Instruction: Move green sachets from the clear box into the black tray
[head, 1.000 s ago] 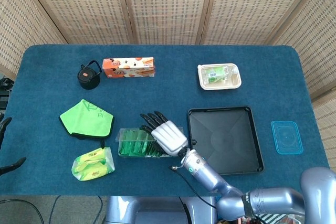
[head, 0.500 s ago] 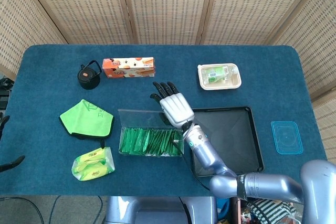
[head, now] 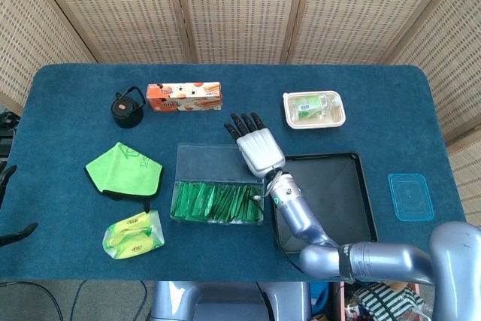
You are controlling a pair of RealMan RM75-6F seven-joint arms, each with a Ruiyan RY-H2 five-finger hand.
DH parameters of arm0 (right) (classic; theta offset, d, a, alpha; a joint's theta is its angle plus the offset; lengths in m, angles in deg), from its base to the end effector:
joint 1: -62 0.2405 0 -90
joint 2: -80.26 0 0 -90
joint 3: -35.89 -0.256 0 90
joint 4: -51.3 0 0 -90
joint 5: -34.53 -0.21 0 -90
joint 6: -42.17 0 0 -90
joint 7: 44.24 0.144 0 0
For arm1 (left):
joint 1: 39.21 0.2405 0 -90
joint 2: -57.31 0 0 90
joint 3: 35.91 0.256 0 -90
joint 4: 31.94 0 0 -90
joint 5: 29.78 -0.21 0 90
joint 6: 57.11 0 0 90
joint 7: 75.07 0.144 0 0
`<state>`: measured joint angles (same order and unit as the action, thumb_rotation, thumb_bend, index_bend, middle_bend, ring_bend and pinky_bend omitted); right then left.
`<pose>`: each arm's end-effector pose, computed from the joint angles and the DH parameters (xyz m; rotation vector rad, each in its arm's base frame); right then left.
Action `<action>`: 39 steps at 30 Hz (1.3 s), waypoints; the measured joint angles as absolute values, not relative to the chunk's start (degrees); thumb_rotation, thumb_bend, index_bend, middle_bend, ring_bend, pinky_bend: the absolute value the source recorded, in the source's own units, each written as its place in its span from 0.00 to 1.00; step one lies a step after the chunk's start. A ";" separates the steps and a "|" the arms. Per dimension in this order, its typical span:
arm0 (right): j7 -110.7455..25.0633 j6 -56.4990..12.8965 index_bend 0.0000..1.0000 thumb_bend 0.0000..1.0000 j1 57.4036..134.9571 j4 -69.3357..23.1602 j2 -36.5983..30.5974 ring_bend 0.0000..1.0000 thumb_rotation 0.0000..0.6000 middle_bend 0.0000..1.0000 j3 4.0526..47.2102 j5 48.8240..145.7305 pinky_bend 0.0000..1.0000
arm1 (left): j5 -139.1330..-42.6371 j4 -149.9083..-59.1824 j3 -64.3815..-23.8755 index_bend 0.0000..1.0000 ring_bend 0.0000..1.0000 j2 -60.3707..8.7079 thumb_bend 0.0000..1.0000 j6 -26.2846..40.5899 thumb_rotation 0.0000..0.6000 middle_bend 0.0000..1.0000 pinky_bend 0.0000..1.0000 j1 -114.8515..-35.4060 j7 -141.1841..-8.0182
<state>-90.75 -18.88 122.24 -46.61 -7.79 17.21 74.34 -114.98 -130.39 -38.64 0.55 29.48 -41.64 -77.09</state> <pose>-0.0126 -0.3634 0.0021 1.9001 -0.7471 0.9408 -0.3060 0.1666 0.1934 -1.3337 -0.9231 -0.8978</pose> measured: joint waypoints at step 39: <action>-76.95 -8.32 0.40 0.43 120.63 -45.27 -8.43 0.00 1.00 0.00 29.02 93.49 0.00 | -116.04 -130.34 -38.00 0.00 0.00 1.22 0.13 29.74 1.00 0.00 0.00 -41.61 -79.09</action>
